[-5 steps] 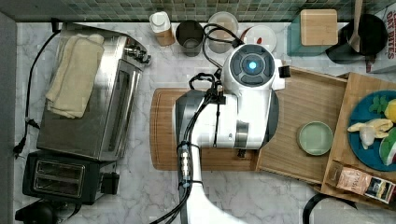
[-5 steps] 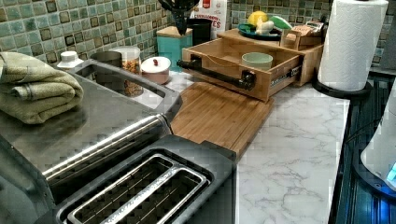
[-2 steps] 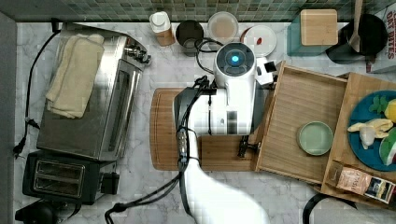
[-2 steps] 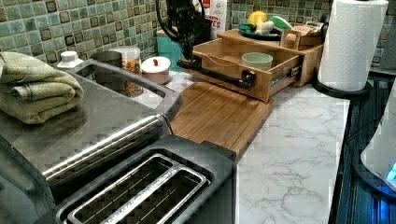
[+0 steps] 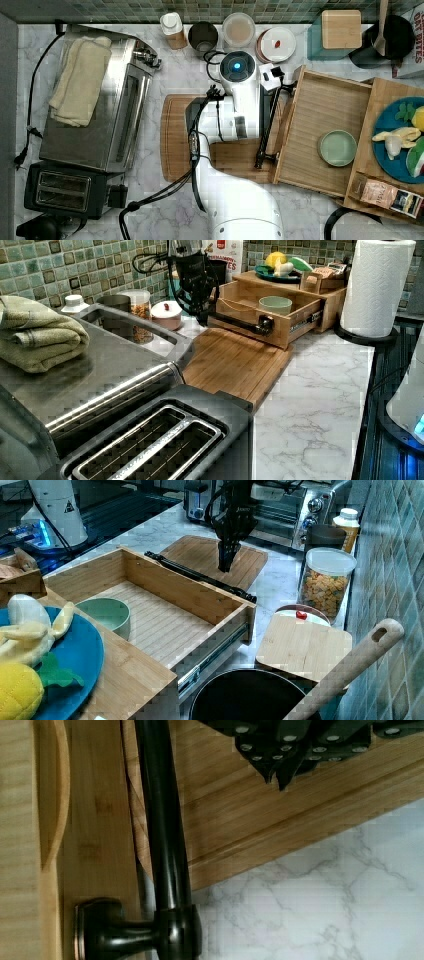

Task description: Close the drawer.

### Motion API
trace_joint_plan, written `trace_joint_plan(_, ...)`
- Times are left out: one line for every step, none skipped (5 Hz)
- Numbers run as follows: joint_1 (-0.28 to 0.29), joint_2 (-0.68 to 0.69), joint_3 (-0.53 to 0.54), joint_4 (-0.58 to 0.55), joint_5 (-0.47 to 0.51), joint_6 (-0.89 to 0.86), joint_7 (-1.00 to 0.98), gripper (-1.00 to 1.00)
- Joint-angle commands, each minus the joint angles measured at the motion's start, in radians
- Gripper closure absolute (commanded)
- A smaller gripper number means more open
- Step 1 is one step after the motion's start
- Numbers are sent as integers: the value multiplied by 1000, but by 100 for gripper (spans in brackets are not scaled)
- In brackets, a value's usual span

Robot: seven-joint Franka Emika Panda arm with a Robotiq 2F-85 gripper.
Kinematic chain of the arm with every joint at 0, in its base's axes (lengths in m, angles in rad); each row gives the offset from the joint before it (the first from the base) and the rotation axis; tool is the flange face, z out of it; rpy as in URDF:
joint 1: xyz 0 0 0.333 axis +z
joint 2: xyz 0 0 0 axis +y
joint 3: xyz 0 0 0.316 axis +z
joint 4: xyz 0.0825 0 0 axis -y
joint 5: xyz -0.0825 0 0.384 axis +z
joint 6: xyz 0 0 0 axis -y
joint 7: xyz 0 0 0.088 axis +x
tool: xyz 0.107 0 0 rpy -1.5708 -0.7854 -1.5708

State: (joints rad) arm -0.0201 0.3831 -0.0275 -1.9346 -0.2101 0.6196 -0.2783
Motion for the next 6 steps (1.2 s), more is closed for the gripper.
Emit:
trace_joint_plan(5, -38, -14, -12, -71, 108, -28, 100)
trace_joint_plan(-13, -37, -14, 2, -41, 69, -71, 100)
trace_joint_plan(-43, -32, -12, 2, -11, 56, -101, 100)
trace_joint_plan(-54, -48, -25, -37, -21, 83, -99, 100)
trace_joint_plan(-78, -70, -32, -77, -13, 108, -114, 100)
trace_joint_plan(-100, -105, -59, -133, -3, 129, -153, 100)
